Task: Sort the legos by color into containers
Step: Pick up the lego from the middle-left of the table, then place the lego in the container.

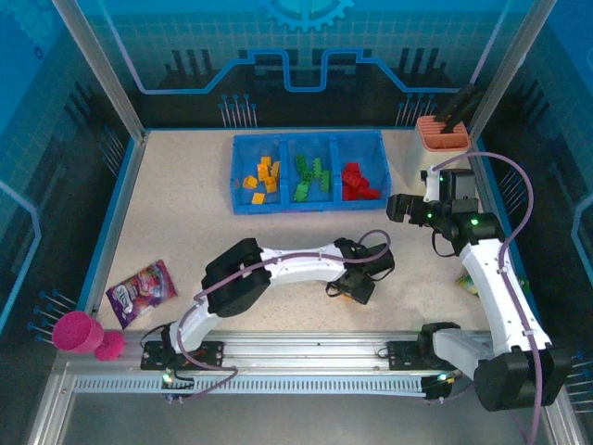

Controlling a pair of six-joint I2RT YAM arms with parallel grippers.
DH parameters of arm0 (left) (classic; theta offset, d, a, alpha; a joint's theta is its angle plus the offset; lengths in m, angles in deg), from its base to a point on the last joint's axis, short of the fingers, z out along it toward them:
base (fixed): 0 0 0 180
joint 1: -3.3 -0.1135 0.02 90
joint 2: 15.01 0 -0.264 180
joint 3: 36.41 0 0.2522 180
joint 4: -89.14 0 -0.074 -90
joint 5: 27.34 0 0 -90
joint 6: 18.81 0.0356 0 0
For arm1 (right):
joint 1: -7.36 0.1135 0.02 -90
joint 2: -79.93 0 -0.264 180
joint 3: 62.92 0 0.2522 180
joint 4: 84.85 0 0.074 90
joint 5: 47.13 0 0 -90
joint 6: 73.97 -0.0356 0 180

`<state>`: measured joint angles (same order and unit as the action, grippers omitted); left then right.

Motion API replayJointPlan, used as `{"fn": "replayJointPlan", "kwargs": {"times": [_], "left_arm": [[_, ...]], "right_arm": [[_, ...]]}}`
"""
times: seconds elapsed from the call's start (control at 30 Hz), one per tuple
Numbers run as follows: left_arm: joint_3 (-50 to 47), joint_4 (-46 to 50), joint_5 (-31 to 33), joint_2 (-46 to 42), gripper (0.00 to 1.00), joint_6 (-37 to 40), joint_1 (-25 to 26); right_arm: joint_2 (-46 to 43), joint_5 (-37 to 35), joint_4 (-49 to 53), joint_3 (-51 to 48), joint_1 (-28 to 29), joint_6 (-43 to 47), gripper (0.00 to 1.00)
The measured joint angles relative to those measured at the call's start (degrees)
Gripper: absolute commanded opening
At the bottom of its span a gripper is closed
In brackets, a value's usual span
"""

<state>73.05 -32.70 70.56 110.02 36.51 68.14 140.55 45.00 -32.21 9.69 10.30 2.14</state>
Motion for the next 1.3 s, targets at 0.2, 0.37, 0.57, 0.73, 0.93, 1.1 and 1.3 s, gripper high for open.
{"fn": "replayJointPlan", "kwargs": {"times": [0.2, 0.37, 0.57, 0.73, 0.93, 1.1, 1.3], "left_arm": [[-10.51, 2.60, -0.11, -11.19, 0.58, 2.58, -6.03], [-8.61, 5.95, 2.49, -25.51, 0.58, 9.27, -20.72], [-3.72, 2.73, 3.85, -30.38, 0.58, 14.32, -36.76], [1.36, -0.15, 5.14, -22.43, 0.58, 16.63, -43.32], [15.26, 1.22, 9.29, -5.55, 0.58, 20.35, -45.92], [30.49, 4.46, 11.30, 6.86, 0.59, 22.84, -47.63], [40.81, 6.82, 10.64, 14.23, 0.59, 22.64, -50.34]], "right_arm": [[1.22, 0.02, -0.85, -0.07, -0.02, 0.00, 1.00], [2.01, 0.07, -2.16, -1.33, 0.00, -0.07, 1.00], [4.68, 0.42, -3.63, -1.31, 0.17, -0.24, 1.00], [5.86, 0.44, -4.02, -0.57, 1.07, -0.24, 1.00], [5.86, 0.35, -4.28, 0.90, 1.29, -0.22, 1.00], [6.93, -0.11, -3.98, 1.95, 1.31, -0.17, 1.00], [7.30, -0.28, -3.32, 2.34, 1.31, 0.04, 1.00]]}}
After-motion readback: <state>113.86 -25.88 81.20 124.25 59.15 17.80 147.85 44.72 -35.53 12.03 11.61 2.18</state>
